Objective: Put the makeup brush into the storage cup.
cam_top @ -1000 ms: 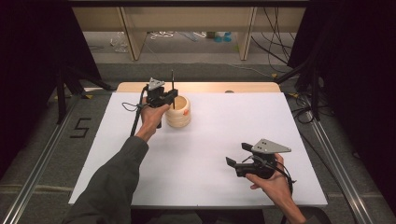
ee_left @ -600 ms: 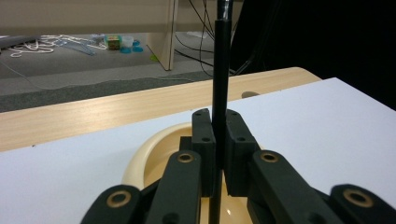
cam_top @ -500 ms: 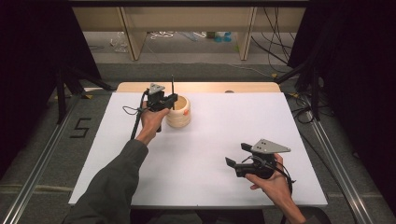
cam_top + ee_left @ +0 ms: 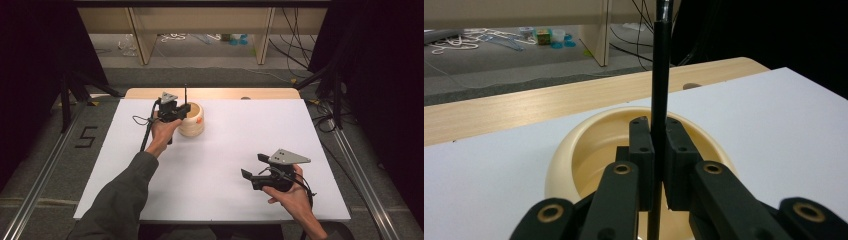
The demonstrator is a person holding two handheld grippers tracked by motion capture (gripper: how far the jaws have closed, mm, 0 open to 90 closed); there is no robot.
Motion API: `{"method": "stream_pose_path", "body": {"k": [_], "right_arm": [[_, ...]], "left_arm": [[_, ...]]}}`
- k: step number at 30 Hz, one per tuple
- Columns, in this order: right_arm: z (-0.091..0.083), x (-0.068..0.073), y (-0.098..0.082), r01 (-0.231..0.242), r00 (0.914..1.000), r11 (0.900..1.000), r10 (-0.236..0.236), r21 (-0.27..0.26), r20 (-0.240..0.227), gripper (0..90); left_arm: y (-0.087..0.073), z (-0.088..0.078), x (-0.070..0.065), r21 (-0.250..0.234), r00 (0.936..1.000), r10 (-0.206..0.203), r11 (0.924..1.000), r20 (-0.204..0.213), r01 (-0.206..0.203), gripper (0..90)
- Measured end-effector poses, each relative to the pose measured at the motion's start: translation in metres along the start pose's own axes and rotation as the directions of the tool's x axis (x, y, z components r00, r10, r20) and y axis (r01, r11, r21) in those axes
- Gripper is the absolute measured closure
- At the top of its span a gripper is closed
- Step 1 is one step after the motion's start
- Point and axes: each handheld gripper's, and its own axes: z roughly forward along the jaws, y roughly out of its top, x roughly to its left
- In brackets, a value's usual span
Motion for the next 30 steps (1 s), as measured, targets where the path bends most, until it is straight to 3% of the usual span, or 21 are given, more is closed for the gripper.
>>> {"method": "stream_pose_path", "body": {"k": [4,6,8,9,13,20,29,30], "right_arm": [[0.003,0.0,-0.001,0.002,0.9999,1.0,-0.003,-0.028,-0.012,18.8],[0.001,0.0,0.0,0.001,1.0,1.0,-0.001,-0.015,-0.006,18.8],[0.0,0.0,0.0,0.002,1.0,1.0,-0.002,0.005,-0.001,18.8],[0.003,0.0,-0.001,0.0,0.9999,1.0,-0.001,-0.025,-0.012,18.9],[0.002,0.0,-0.001,0.0,1.0,1.0,0.0,-0.014,-0.006,18.7],[0.002,0.0,0.0,-0.002,1.0,1.0,0.002,-0.015,-0.004,18.5],[0.002,-0.001,-0.001,-0.006,1.0,0.999,0.006,-0.037,0.001,18.2],[0.001,-0.001,0.0,-0.01,0.9999,1.0,0.01,-0.016,0.002,18.2]], "left_arm": [[0.0,-0.001,0.0,0.009,1.0,0.006,0.9999,0.002,-0.006,82.9],[0.001,-0.001,0.001,0.016,0.9999,-0.004,0.9999,0.01,0.004,78.7],[0.001,-0.002,0.001,0.014,0.9999,-0.008,0.9999,0.008,0.008,73.2],[0.001,-0.003,0.002,0.008,0.9999,-0.012,0.9999,0.009,0.012,69.4],[0.005,-0.008,0.003,-0.019,0.9997,-0.022,0.9996,0.011,0.022,54.3],[0.009,-0.017,0.003,-0.009,0.9999,-0.013,0.9999,0.008,0.013,45.7],[0.012,-0.03,-0.004,-0.012,0.9983,-0.042,0.999,0.042,0.042,40.0],[0.012,-0.032,-0.004,-0.014,0.9975,-0.051,0.9985,0.049,0.052,39.6]]}}
